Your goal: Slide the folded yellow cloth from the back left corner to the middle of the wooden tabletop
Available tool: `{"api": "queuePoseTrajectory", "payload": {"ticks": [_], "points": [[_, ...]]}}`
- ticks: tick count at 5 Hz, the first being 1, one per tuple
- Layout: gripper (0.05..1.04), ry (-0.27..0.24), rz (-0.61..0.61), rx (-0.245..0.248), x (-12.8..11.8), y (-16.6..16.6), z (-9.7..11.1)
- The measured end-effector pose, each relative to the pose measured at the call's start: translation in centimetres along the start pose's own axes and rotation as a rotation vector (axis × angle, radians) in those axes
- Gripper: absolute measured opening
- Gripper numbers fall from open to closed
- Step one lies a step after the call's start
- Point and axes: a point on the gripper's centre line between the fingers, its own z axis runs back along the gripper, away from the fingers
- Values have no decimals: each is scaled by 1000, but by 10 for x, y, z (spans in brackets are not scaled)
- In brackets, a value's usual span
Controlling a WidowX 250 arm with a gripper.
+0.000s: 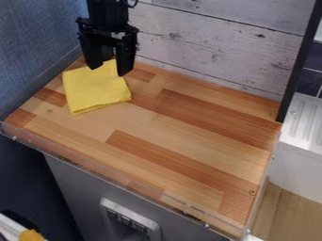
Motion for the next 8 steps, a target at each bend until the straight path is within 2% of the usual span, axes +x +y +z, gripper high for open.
{"api": "queuePoseTrajectory", "payload": {"ticks": [1, 4, 5, 7, 8], "points": [[997, -13, -58, 5, 3, 1, 0], [999, -100, -338, 52, 28, 24, 4], [934, -112, -410, 62, 31, 34, 2], [372, -113, -531, 64, 40, 43, -22], [163, -108, -573, 54, 43, 47, -33]]}}
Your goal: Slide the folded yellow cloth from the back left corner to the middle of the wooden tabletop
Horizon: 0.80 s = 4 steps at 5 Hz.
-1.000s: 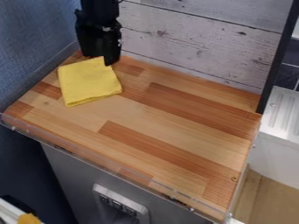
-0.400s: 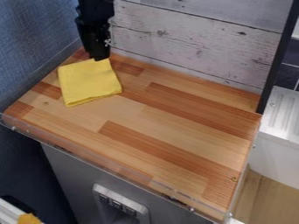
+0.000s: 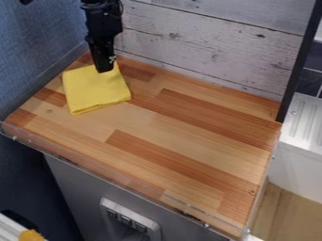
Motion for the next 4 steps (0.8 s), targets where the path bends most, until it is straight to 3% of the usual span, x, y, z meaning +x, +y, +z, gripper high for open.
{"api": "queuePoseTrajectory", "payload": {"ticks": [1, 4], "points": [[72, -8, -28, 6, -1, 3, -7], [63, 30, -46, -28, -14, 0, -31]]}}
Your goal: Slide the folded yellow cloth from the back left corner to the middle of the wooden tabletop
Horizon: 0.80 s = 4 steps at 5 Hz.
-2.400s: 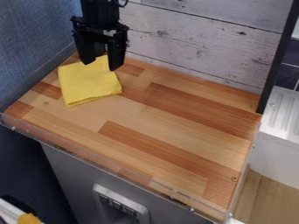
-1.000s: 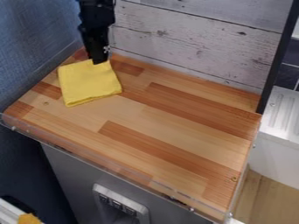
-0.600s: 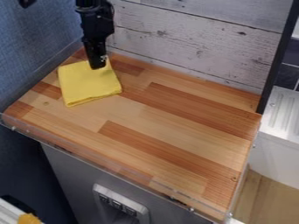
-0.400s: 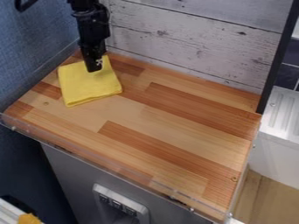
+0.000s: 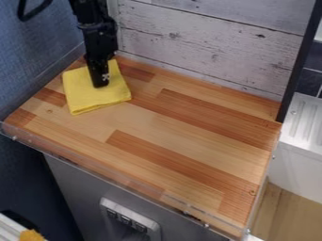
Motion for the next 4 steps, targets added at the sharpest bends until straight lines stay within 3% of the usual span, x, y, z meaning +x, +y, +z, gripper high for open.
{"api": "queuePoseTrajectory", "payload": {"ticks": [2, 4], "points": [[63, 23, 67, 12, 14, -7, -2], [63, 44, 275, 41, 45, -41, -9]]}}
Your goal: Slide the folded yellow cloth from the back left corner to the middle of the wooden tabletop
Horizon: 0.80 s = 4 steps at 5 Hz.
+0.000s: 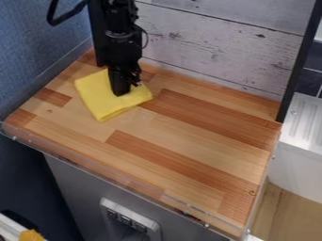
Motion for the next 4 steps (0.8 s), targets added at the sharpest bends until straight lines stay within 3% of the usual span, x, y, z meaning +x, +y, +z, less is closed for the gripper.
{"api": "queuePoseTrajectory", "payload": {"ticks": [2, 4], "points": [[63, -19, 165, 25, 21, -57, 4], [63, -56, 279, 20, 36, -100, 9]]}}
